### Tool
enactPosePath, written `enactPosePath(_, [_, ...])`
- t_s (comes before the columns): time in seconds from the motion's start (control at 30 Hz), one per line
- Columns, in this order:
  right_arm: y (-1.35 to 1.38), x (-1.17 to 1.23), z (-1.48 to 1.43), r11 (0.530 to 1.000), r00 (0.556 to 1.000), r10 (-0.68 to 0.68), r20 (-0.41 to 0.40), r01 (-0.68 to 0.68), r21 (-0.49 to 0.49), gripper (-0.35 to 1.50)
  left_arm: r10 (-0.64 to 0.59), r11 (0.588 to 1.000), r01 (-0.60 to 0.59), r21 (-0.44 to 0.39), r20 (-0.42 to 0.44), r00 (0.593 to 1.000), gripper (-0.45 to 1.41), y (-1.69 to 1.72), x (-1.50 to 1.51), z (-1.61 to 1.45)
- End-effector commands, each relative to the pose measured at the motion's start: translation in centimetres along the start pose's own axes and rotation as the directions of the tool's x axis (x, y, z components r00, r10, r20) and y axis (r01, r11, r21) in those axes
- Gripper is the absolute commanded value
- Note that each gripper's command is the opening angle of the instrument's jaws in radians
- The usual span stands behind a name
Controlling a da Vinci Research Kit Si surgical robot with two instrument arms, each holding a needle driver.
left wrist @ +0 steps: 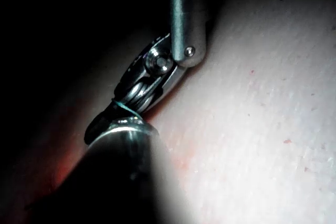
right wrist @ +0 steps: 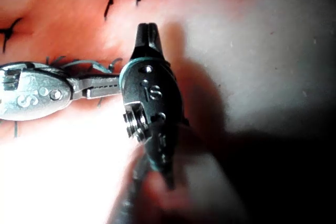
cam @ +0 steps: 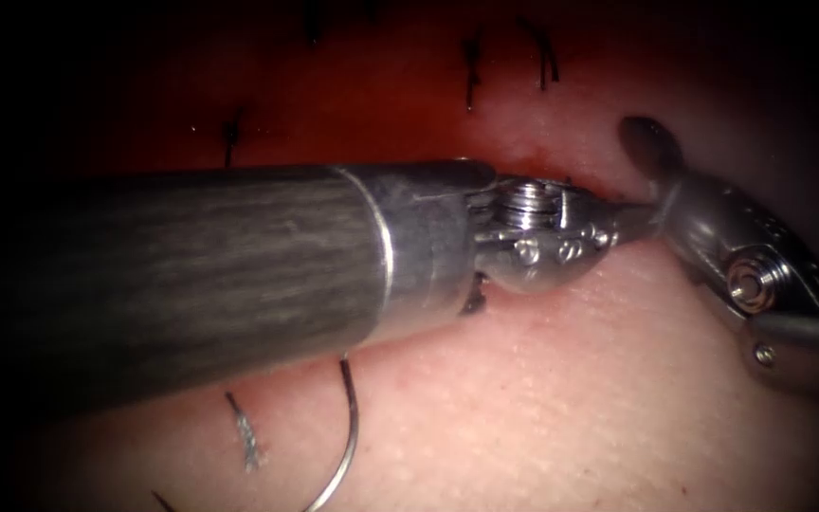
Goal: Wound Closure
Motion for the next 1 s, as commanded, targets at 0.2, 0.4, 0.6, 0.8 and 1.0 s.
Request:
enactPosePath(0.2, [-0.10, 0.04, -0.20, 0.999, 0.998, -0.045, -0.038, 0.046, 0.028, -0.35, -0.004, 1.000, 0.004, 0.006, 0.024, 1.000, -0.45, -0.16, -0.21, 0.00])
enactPosePath(0.4, [-0.12, -0.10, -0.25, 0.996, 0.997, -0.070, -0.024, 0.071, 0.049, -0.35, -0.021, 1.000, 0.021, -0.001, 0.018, 1.000, -0.45, -0.34, -0.23, -0.05])
enactPosePath(0.6, [-0.23, -0.25, -0.39, 0.991, 0.995, -0.104, -0.006, 0.105, 0.079, -0.35, -0.042, 0.999, 0.042, 0.000, 0.017, 0.999, -0.45, -0.55, -0.25, -0.04])
enactPosePath(0.8, [-0.33, -0.29, -0.55, 0.987, 0.993, -0.120, -0.001, 0.120, 0.107, -0.35, -0.066, 0.998, 0.066, 0.005, 0.026, 0.998, -0.45, -0.80, -0.34, 0.00])
enactPosePath(1.0, [-0.38, -0.36, -0.70, 0.981, 0.988, -0.154, -0.011, 0.154, 0.117, -0.35, -0.096, 0.995, 0.095, 0.017, 0.037, 0.995, -0.45, -1.14, -0.53, 0.16])
